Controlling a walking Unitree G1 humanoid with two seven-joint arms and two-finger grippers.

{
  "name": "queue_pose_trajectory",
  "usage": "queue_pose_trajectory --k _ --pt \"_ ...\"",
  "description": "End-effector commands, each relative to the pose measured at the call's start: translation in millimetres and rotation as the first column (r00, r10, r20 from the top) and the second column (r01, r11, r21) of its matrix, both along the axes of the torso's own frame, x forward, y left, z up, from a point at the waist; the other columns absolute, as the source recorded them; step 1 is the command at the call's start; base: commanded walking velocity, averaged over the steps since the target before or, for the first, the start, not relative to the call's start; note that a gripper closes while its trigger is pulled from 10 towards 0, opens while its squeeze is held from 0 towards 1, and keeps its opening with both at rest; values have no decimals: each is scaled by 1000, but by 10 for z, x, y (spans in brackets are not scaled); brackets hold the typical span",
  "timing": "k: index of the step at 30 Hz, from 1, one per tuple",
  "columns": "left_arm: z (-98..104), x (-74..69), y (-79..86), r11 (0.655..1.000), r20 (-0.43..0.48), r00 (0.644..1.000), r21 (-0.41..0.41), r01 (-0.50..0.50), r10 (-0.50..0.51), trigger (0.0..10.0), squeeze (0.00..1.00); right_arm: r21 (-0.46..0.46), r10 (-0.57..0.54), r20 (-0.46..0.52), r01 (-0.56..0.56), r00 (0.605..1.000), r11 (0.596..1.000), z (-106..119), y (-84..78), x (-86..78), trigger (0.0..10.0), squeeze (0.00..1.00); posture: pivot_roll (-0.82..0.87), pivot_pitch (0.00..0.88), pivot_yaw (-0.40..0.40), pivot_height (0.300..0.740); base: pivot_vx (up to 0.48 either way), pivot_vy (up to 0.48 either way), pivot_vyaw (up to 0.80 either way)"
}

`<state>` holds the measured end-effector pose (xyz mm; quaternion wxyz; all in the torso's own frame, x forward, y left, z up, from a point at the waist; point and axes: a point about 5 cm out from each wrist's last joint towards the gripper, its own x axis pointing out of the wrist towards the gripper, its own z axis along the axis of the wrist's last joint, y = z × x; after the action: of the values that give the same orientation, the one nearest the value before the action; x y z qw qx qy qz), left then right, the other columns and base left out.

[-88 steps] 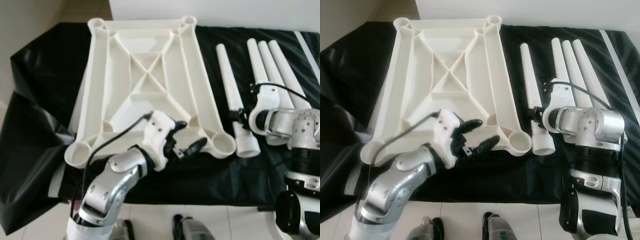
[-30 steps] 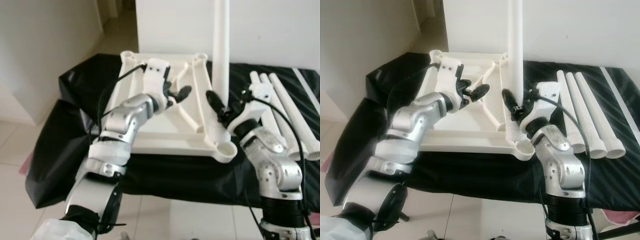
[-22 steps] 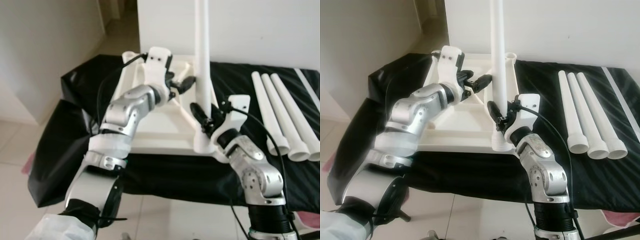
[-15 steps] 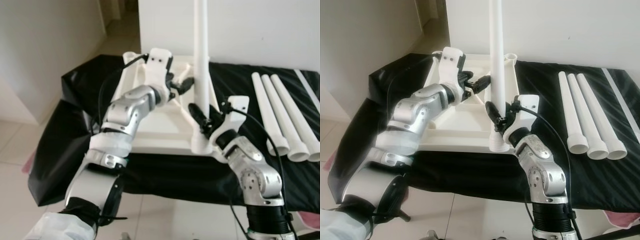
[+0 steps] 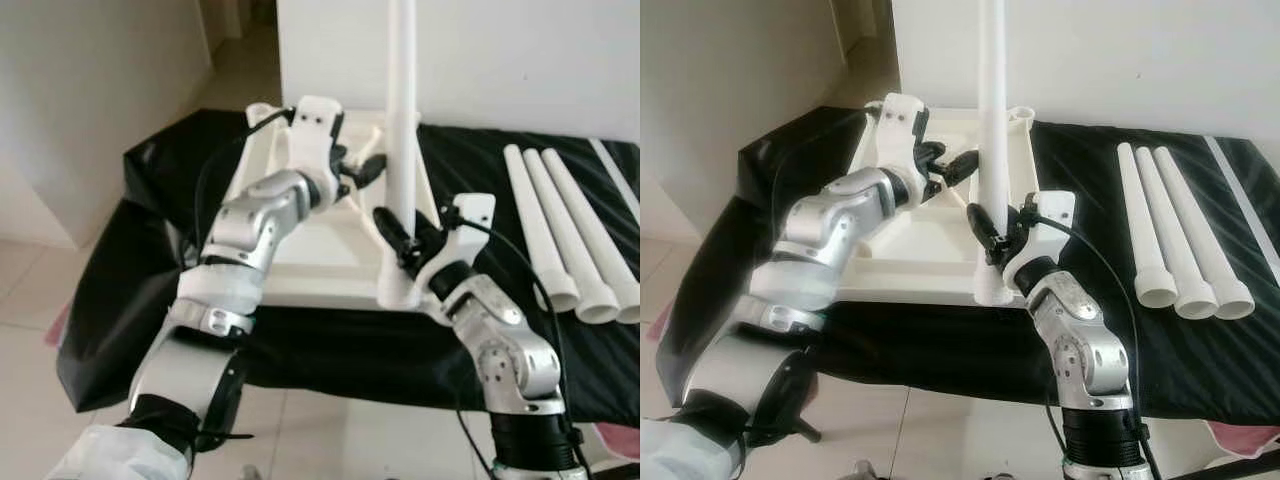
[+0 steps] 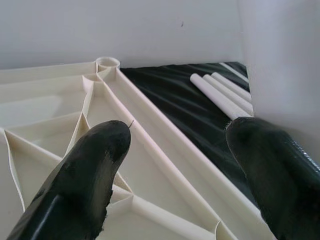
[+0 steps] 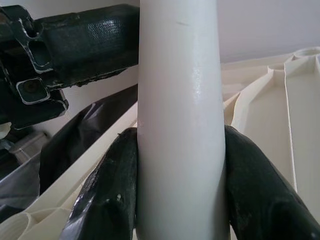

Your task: Building children table

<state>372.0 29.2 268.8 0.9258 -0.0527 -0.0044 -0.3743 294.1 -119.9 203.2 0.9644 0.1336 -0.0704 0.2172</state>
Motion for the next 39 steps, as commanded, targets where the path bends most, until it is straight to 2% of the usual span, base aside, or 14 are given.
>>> queue_pose_trajectory --k 1,21,39 --pt "159 -121 -178 987 64 985 -13 162 -161 10000 0 -6 80 -35 -81 996 997 -57 140 9 10000 0 -39 7 9 740 0 0 0" --pt "378 -299 -206 975 125 971 -70 213 -203 10000 0 3 75 -53 -75 996 997 -55 180 69 10000 0 -34 11 1 740 0 0 0" --pt "469 -460 -290 959 147 956 -90 269 -255 10000 0 -11 96 -34 -96 995 995 -68 256 102 10000 0 -29 0 1 740 0 0 0"
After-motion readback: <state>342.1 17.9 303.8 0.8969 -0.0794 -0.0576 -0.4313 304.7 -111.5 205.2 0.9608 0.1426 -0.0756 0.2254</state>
